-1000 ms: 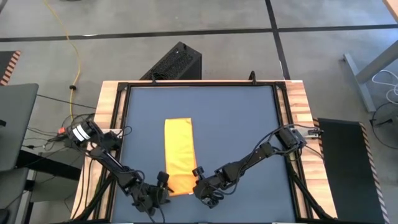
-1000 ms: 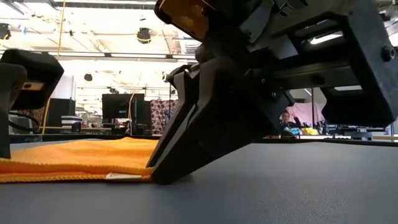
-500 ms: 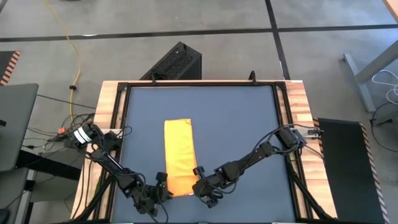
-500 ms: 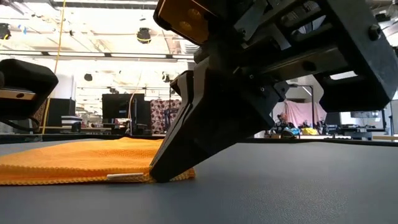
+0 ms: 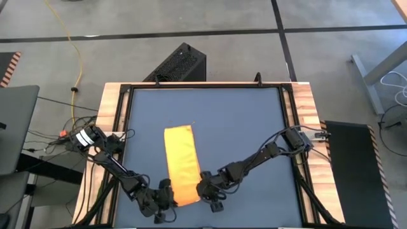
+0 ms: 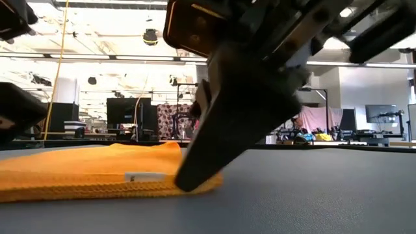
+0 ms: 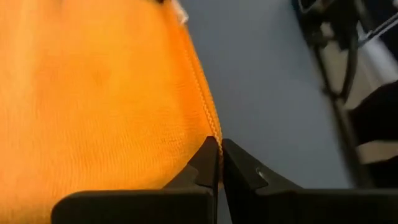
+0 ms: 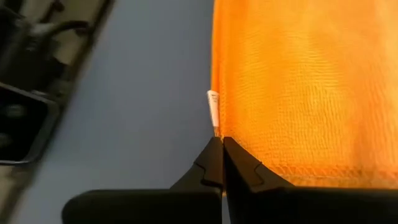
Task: Roll towel
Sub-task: Roll the yellow towel
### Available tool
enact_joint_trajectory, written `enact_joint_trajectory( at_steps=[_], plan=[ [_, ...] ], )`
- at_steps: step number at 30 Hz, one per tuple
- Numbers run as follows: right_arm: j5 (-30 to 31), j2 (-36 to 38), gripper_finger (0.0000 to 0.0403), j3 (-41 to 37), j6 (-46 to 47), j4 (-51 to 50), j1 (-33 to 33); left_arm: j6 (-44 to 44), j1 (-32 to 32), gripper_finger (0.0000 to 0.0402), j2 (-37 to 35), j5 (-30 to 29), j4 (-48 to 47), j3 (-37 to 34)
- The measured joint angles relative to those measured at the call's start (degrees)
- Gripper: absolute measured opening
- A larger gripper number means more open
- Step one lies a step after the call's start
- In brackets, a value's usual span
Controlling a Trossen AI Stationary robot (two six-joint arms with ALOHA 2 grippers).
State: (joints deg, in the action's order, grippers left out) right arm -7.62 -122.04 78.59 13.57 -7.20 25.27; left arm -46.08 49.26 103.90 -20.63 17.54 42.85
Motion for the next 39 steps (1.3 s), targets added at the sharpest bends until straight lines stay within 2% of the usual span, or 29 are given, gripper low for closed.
enact_joint_trajectory(
  at_steps=[8, 19, 24, 28, 30, 32, 37, 39],
  plan=[
    [-5.8, 0.1, 0.0017, 0.0, 3.1, -2.4, 0.1, -8.3, -0.1, 0.0, 0.0, 0.7, 6.4, 0.0],
    [-15.3, 0.2, 0.002, -0.1, 2.3, -2.6, -0.7, -24.8, -0.8, 0.0, 0.0, 0.5, 8.1, 0.0],
    [-21.0, 0.3, 0.0022, -0.4, 11.9, -4.6, -1.4, -27.3, -0.2, 0.0001, 0.3, 4.5, 6.6, -0.1],
    [-20.6, 0.2, 0.0022, -0.4, 21.6, -2.8, -1.9, -28.1, -0.1, 0.0001, 0.9, 4.5, 5.3, 0.2],
    [-17.7, 0.2, 0.0022, -0.4, 26.0, -0.1, -1.9, -25.1, 0.1, 0.0001, 1.0, 3.1, 5.6, 0.1],
    [-15.1, 0.2, 0.0022, -0.4, 29.8, 1.5, -1.6, -19.0, 1.2, 0.0001, 0.6, -1.3, 4.6, 0.0],
    [-13.6, 0.2, 0.0022, -0.4, 38.8, 3.8, -2.3, -3.0, 5.5, 0.0, -3.2, -23.9, -1.9, -0.1],
    [-13.6, 0.2, 0.0022, -0.4, 41.6, 5.0, -2.8, 2.3, 6.8, 0.0, -4.4, -29.7, -4.0, -0.1]
  ],
)
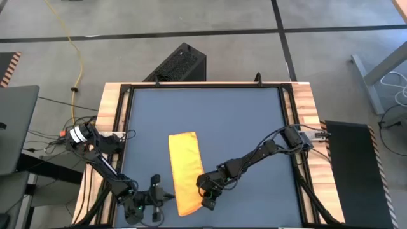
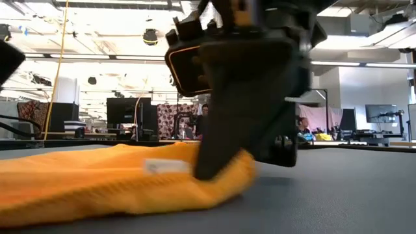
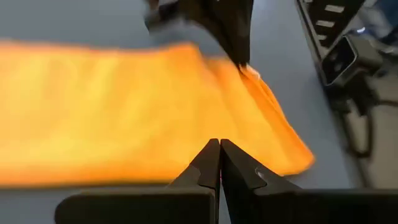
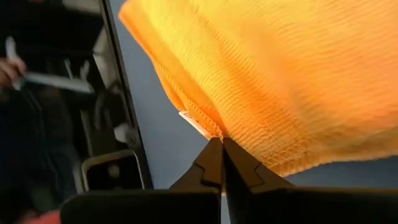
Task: Roll towel
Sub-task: Roll the yellow towel
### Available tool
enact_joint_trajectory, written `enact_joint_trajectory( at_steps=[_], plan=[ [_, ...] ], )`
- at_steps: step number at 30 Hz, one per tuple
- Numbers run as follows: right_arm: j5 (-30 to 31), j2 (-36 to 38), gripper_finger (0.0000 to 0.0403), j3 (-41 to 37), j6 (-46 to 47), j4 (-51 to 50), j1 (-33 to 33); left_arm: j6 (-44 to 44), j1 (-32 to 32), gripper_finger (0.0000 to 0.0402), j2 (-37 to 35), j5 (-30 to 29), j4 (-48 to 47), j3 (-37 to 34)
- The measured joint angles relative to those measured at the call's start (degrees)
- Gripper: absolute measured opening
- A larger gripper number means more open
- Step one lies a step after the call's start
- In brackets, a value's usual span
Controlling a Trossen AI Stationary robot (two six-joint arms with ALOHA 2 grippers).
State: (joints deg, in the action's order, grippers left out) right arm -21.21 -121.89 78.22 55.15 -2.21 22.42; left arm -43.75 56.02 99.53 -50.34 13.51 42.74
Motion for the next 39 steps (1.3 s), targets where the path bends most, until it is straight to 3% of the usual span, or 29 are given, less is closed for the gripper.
enact_joint_trajectory(
  at_steps=[5, 13, 21, 27, 33, 39],
  plan=[
    [-0.5, 0.0, 0.0022, 0.1, 5.7, 3.8, -0.9, 6.6, 0.2, 0.0, -2.4, -2.7, -0.8, 0.0],
    [-2.4, 0.0, 0.0022, 0.2, 7.9, 3.9, -1.2, 12.2, -3.8, 0.0001, -1.9, 9.4, 4.3, 0.0],
    [-0.2, -1.0, 0.0022, 0.2, 8.2, -1.4, -0.2, 11.4, -3.8, 0.0022, -1.9, 14.9, 5.5, 0.0],
    [1.4, -1.8, 0.0022, 0.4, 8.4, -1.7, 0.8, 13.5, -3.2, 0.0028, -1.2, 12.1, 6.9, 1.5],
    [1.8, -1.8, 0.0022, 0.3, 8.0, -1.8, -0.1, 18.8, -3.7, 0.0028, 6.4, 13.0, 6.4, 9.4],
    [1.4, -1.8, 0.0022, 0.3, 7.5, -1.7, -0.7, 19.4, -3.4, 0.0028, 6.1, 11.1, 4.8, 10.0]
  ],
)
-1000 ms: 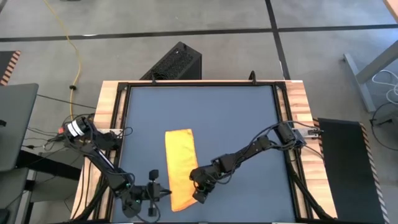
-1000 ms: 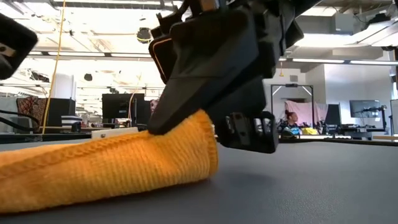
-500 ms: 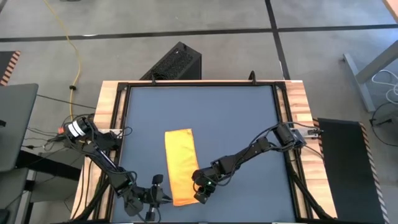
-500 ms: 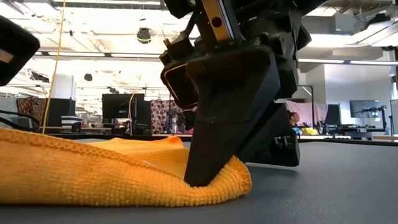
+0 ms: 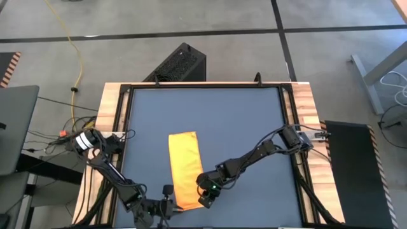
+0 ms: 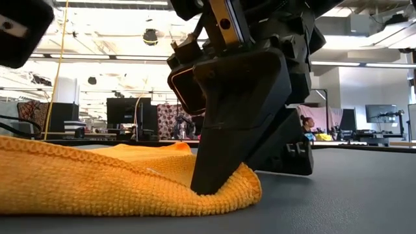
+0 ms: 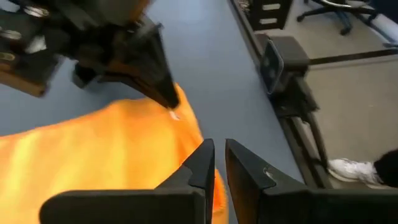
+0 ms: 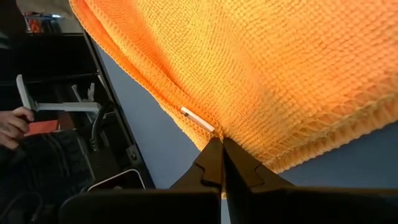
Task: Roll towel
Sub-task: Roll the yellow towel
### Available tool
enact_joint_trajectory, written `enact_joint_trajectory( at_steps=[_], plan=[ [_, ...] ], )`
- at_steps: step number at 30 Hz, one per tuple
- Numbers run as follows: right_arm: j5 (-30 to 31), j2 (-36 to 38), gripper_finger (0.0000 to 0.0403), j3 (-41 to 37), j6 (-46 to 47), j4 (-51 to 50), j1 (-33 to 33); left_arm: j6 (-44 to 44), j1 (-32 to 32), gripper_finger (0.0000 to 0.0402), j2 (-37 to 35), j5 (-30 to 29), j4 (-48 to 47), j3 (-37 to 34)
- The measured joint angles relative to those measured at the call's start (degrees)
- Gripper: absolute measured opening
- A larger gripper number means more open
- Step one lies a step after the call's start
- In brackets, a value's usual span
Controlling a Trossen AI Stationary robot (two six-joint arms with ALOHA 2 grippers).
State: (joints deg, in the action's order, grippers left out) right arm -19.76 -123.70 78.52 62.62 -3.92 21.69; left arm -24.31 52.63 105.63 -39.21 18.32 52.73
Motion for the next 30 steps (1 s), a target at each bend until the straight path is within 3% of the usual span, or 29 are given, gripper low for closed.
enact_joint_trajectory(
  at_steps=[9, 21, 30],
  plan=[
    [0.0, 0.0, 0.0022, 0.0, -0.1, 0.1, 0.0, -4.5, -0.3, 0.0003, 0.5, 3.9, -1.4, -1.9],
    [0.2, -0.1, 0.0022, 0.0, -0.1, 0.1, -0.1, -8.4, -2.3, 0.0, 3.4, 9.3, -4.0, -2.0],
    [0.1, -0.1, 0.0045, -0.1, -1.5, 0.3, -0.2, -13.7, -2.4, 0.0, 4.1, 9.0, -7.0, -1.9]
  ],
)
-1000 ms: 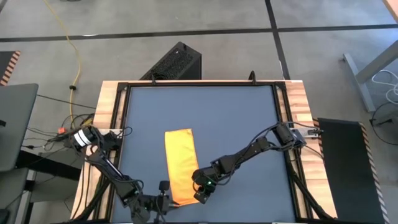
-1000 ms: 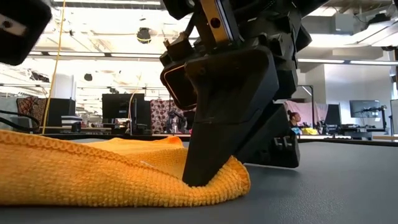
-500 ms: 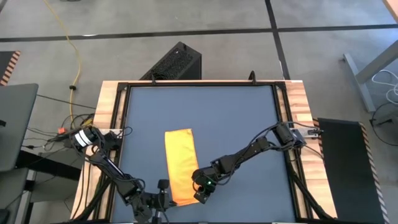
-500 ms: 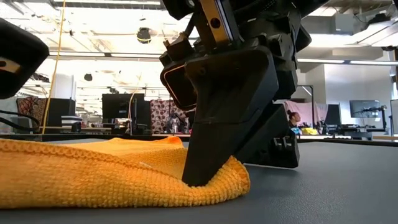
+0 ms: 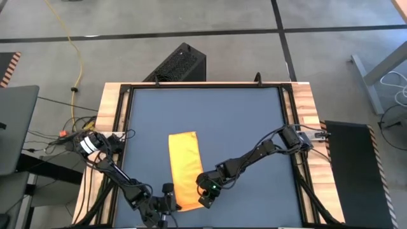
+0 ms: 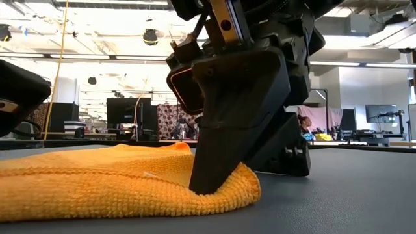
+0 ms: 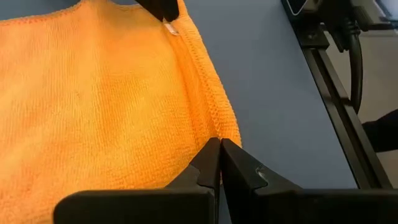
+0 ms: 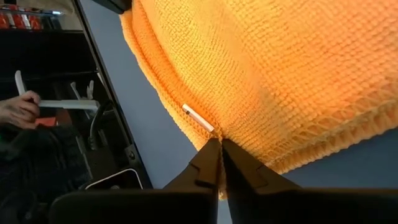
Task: Roll towel
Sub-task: Roll the yellow towel
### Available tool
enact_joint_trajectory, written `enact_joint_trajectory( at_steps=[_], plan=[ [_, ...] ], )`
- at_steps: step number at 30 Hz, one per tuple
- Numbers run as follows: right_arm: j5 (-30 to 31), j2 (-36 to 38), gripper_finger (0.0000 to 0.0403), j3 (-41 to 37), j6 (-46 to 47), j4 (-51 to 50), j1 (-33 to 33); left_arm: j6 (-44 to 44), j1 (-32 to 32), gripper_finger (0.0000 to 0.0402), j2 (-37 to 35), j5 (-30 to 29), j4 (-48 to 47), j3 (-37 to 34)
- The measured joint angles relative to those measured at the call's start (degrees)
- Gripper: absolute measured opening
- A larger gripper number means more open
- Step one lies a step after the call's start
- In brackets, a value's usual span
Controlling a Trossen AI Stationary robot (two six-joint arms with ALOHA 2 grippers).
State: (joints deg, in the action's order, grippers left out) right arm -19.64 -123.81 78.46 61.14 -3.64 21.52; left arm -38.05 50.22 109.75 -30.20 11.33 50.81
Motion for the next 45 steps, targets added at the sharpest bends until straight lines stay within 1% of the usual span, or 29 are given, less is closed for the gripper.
enact_joint_trajectory(
  at_steps=[5, 11, 22, 27, 31, 33, 35, 37, 39, 41, 43, 45],
  plan=[
    [-0.3, 0.2, 0.0072, 0.0, -2.1, 0.2, -0.4, -3.5, 0.1, 0.0, -0.1, 1.0, -2.1, 0.0],
    [-2.2, 1.1, 0.0099, 0.0, -2.7, -0.7, -0.9, -4.8, 0.3, 0.0, -0.1, 1.6, -2.8, 0.0],
    [-1.9, 3.1, 0.0146, 0.0, -2.5, -3.8, -1.1, -7.5, 1.1, 0.0, -0.2, 1.4, -4.0, 0.0],
    [2.6, 5.2, 0.0161, -0.1, -5.9, -7.0, -1.1, -7.5, 1.2, 0.0, -0.2, 1.5, -4.1, 0.0],
    [6.6, 9.1, 0.0162, -0.1, -10.5, -11.8, -1.0, -7.7, 1.3, 0.0, -0.2, 1.7, -4.1, 0.0],
    [9.5, 11.4, 0.0162, -0.1, -15.6, -14.2, -0.2, -7.7, 1.3, 0.0, -0.2, 1.7, -4.2, 0.0],
    [13.4, 13.4, 0.0162, -0.1, -23.4, -14.0, 1.6, -7.7, 1.3, 0.0, -0.2, 1.9, -4.1, 0.0],
    [17.4, 14.6, 0.0162, 0.0, -34.8, -13.3, 4.5, -7.3, 1.3, 0.0, -0.2, 1.9, -4.1, 0.0],
    [19.2, 14.7, 0.0162, 0.1, -49.9, -12.9, 7.6, -6.7, 1.3, 0.0, -0.2, 1.9, -4.0, -0.1],
    [22.3, 13.6, 0.0162, 0.0, -63.8, -13.0, 10.3, -6.2, 1.1, 0.0, -0.2, 2.2, -3.9, -0.1],
    [28.2, 12.1, 0.0162, 0.0, -74.4, -12.9, 12.6, -6.1, 0.8, 0.0, -0.2, 3.0, -3.8, -0.1],
    [35.5, 10.6, 0.0162, 0.0, -81.5, -10.7, 14.0, -6.1, 0.8, 0.0, -0.2, 3.1, -3.7, -0.1]
  ],
)
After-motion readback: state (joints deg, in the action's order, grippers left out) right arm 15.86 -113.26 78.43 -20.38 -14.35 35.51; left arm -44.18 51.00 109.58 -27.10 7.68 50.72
